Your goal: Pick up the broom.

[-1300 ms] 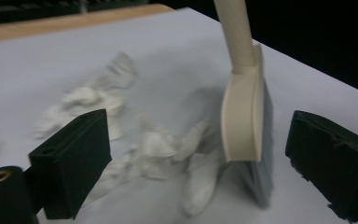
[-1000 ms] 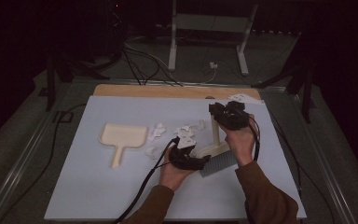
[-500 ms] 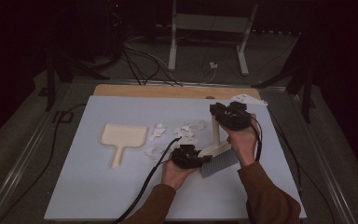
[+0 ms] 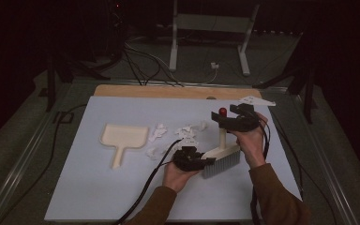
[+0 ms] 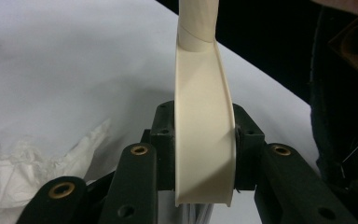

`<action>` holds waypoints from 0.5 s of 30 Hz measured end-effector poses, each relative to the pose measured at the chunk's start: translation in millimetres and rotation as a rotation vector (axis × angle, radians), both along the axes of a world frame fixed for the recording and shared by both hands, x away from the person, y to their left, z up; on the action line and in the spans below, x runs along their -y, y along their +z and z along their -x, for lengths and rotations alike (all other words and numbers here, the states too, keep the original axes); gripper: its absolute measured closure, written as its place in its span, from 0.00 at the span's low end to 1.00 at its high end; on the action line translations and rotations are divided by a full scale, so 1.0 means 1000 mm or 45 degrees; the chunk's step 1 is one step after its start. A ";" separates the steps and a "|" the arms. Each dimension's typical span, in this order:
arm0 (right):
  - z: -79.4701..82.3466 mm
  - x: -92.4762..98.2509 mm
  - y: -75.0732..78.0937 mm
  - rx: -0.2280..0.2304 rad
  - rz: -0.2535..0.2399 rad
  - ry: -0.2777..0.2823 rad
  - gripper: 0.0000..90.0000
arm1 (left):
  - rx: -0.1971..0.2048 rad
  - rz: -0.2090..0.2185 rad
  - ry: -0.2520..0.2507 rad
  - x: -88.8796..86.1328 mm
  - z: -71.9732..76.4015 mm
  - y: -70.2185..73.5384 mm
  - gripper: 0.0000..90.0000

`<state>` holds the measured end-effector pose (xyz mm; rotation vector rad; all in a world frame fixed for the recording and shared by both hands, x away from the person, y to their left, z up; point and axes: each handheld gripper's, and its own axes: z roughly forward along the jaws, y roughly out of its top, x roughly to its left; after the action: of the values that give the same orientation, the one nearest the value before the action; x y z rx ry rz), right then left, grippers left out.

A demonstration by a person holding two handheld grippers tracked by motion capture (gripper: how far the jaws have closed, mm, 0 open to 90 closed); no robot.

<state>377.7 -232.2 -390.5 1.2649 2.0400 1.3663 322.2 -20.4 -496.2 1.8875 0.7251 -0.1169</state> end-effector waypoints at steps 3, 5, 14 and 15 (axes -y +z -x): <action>0.004 0.001 -0.002 -0.002 -0.005 0.032 0.08 | 0.005 0.018 0.006 -0.004 0.002 0.007 0.78; 0.005 0.001 -0.002 -0.001 -0.007 0.039 0.06 | 0.002 0.027 0.005 -0.006 0.002 0.009 0.78; 0.013 -0.010 -0.001 0.030 -0.023 0.182 0.00 | 0.013 0.068 0.012 -0.024 0.003 0.026 0.78; 0.013 -0.010 -0.001 0.030 -0.023 0.182 0.00 | 0.012 0.071 0.014 -0.027 0.003 0.027 0.78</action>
<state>365.2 -221.9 -391.4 1.1234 2.1425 1.4581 319.2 6.5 -468.9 1.8295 0.7186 -0.1198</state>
